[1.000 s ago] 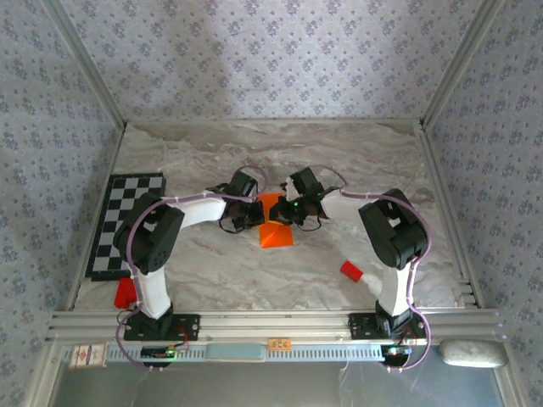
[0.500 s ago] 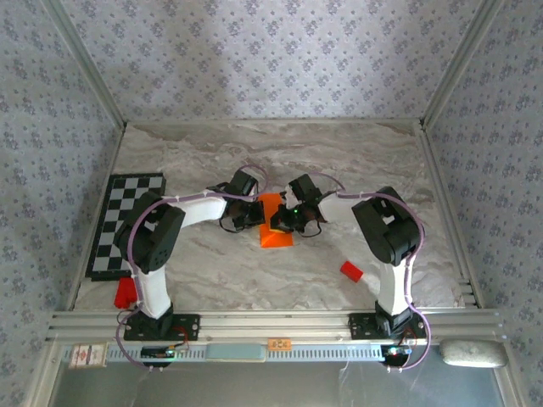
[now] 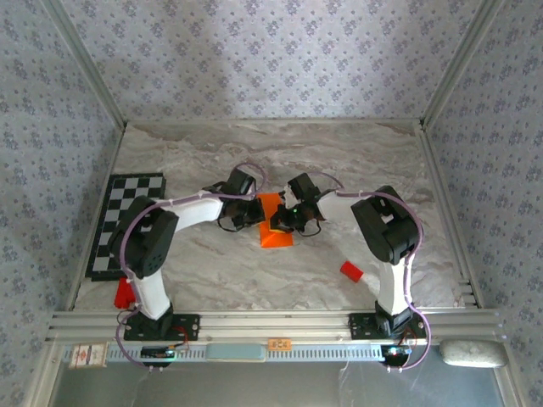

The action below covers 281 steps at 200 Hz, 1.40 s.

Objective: Fold a paper plane with a square sheet of paper (pick it up from the middle)
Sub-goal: Fold the triangle a second time at the center of the table.

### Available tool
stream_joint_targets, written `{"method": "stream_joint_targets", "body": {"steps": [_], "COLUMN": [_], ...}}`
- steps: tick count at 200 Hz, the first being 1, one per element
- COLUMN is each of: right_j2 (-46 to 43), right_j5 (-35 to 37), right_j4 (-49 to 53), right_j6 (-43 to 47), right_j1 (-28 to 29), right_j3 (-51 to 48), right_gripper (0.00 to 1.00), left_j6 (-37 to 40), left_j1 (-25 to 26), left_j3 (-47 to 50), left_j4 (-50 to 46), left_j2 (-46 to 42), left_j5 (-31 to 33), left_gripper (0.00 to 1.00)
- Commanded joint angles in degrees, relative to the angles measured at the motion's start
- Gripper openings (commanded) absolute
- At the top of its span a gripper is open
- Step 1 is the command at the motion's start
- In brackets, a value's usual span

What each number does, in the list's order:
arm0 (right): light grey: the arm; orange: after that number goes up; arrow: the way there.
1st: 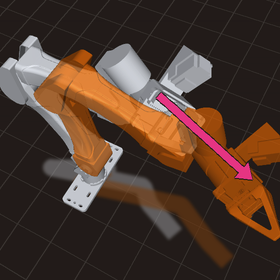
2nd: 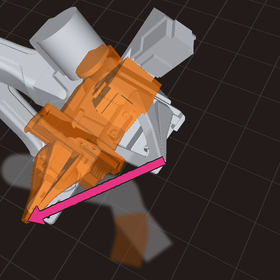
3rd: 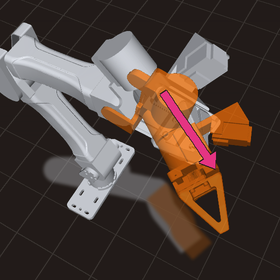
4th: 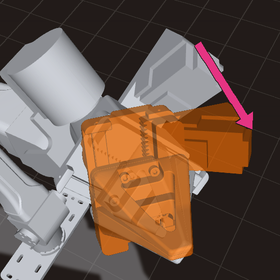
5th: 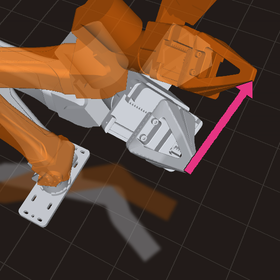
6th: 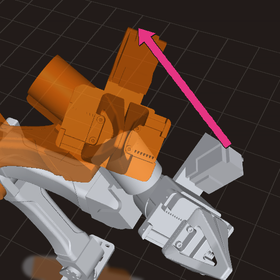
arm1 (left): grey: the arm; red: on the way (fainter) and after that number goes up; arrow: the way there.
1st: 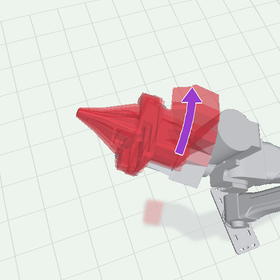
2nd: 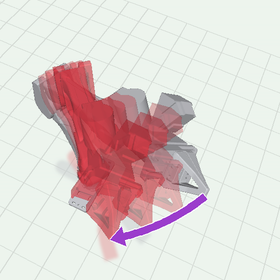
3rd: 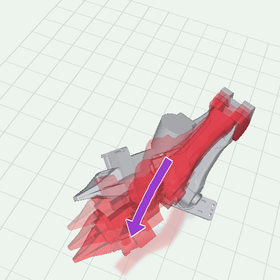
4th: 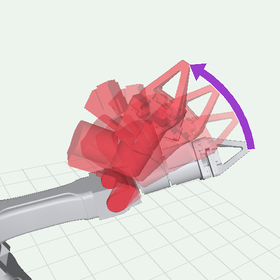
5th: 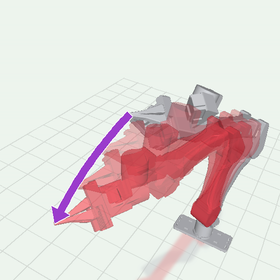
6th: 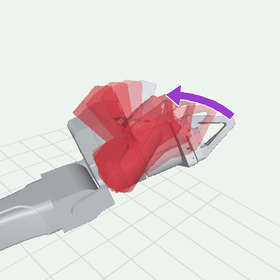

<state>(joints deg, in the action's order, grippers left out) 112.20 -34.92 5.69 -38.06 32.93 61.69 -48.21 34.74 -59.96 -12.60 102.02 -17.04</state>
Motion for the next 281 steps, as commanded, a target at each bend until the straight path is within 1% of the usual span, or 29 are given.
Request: {"method": "stream_joint_targets", "body": {"steps": [1,26,45,91,185,208,237,281], "right_j2": [3.85,4.47,4.91,5.99,6.01,6.1,6.1,6.15], "right_j5": [7.64,8.43,8.7,8.93,9.14,9.32,9.43,9.69], "right_j4": [9.59,10.97,11.91,13.13,14.04,14.22,14.5,14.57], "right_j6": [0.69,0.34,0.16,0.01,0.01,0.01,0.17,0.31], "right_j1": [-0.22,-0.16,-0.02,0.02,0.07,-0.01,-0.13,-0.18], "right_j3": [-0.88,-0.09,0.44,1.4,1.85,1.92,1.83,1.5], "right_gripper": [0.0,0.0,0.0,0.0,0.0,0.0,0.0,0.0], "left_j6": [-5.23,-9.04,-10.3,-10.33,-7.96,-6.85,-4.41,3.12], "left_j1": [0.01,0.88,2.25,4.17,4.62,4.74,5.11,5.14], "left_j3": [4.01,8.9,10.66,12.23,11.83,12.09,13.46,13.9], "left_j4": [3.73,8.48,9.93,11.09,8.78,7.24,5.37,-1.49], "left_j2": [-5.48,-7.65,-8.03,-6.57,-2.8,-2.62,-2.27,-2.86], "left_j5": [-2.3,-5.14,-6.29,-6.49,-6.48,-5.96,-6.82,-5.8], "left_gripper": [0.1,0.11,0.11,0.11,0.08,0.08,0.07,0.05]}}
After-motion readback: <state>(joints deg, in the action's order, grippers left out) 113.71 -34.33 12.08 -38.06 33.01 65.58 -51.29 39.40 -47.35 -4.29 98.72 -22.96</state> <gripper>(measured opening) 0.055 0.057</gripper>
